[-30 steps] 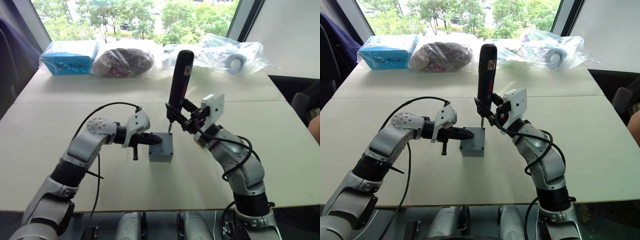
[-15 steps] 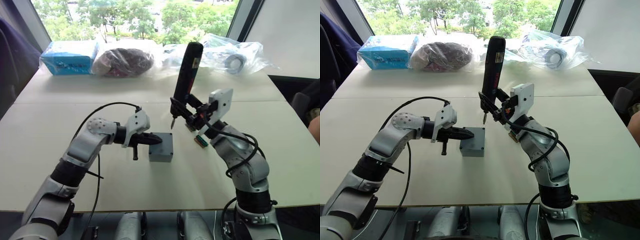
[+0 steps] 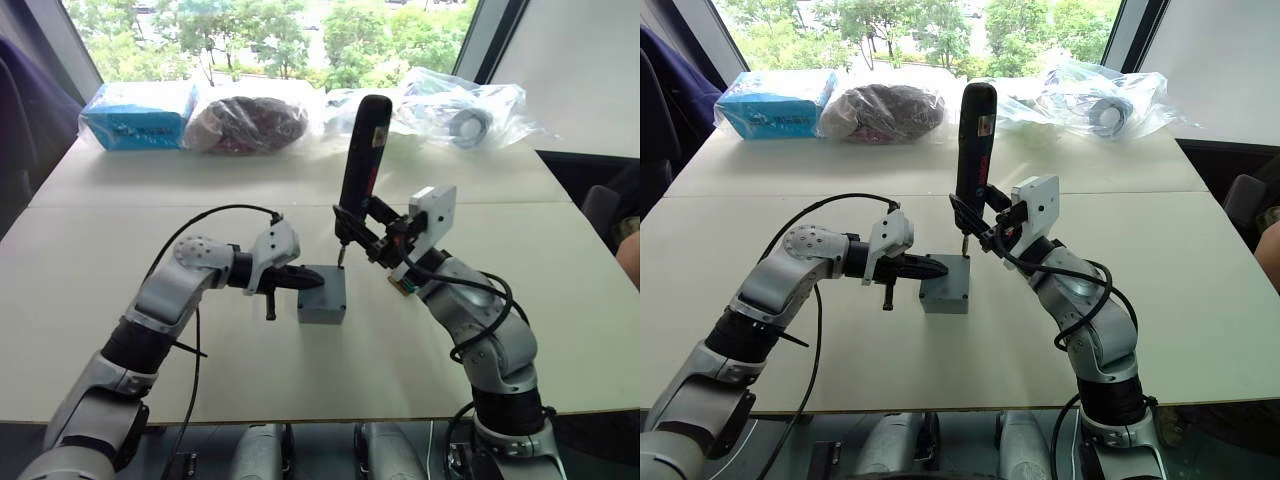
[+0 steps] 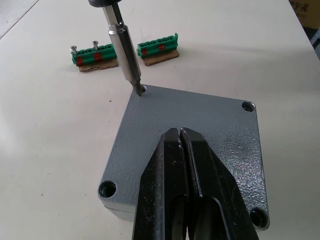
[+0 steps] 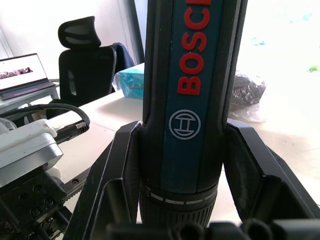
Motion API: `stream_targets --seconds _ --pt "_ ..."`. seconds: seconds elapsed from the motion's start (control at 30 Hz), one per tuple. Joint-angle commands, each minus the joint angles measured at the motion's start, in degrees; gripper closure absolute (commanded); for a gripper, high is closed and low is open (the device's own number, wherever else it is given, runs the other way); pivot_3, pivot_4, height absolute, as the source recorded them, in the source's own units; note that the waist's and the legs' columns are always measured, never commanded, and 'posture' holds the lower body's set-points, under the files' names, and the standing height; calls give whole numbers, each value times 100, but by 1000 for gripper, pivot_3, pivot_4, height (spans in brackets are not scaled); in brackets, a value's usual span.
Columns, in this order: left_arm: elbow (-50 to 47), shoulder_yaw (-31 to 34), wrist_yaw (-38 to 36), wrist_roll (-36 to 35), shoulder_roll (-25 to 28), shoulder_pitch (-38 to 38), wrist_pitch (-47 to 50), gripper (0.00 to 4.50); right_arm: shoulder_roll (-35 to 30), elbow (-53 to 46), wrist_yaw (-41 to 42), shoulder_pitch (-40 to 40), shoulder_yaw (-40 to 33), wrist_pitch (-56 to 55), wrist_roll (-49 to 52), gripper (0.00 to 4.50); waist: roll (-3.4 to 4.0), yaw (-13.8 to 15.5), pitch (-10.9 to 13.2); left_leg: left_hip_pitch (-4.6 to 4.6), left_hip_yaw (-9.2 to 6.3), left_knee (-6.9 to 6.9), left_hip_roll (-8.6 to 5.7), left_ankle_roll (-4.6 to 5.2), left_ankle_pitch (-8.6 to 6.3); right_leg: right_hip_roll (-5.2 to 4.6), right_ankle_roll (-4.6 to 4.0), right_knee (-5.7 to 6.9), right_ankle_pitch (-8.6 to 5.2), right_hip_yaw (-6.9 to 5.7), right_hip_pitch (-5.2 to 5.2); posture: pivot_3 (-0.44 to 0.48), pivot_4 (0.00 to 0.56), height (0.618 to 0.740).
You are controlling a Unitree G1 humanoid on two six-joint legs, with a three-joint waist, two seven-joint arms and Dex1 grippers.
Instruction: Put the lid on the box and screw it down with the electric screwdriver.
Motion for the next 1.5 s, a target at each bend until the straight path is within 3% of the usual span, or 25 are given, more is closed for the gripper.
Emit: stream_targets --seconds 0.03,0.5,0.73,1.5 --pt "147 -129 11 191 39 64 66 4500 -33 -105 45 -11 20 -262 -137 2685 0 1 0 0 0 0 0 0 0 0 0 0 0 0 0 0 150 740" --pt "144 -177 16 218 45 111 56 4500 -135 46 222 291 301 -385 -510 2685 -1 0 -7 7 0 0 0 0 0 0 0 2 0 0 7 0 150 740" --pt "132 -200 33 239 40 181 65 4500 -26 317 80 517 418 -394 -671 2685 -8 -3 -32 109 -1 -17 16 10 -8 1 -3 -23 -4 -2 110 0 150 740" --pt "67 -193 75 301 -16 213 139 4500 180 1132 -95 864 472 -767 -853 2685 -13 -4 -132 168 0 -33 22 18 -17 -3 -39 -32 -24 -1 164 0 150 740"
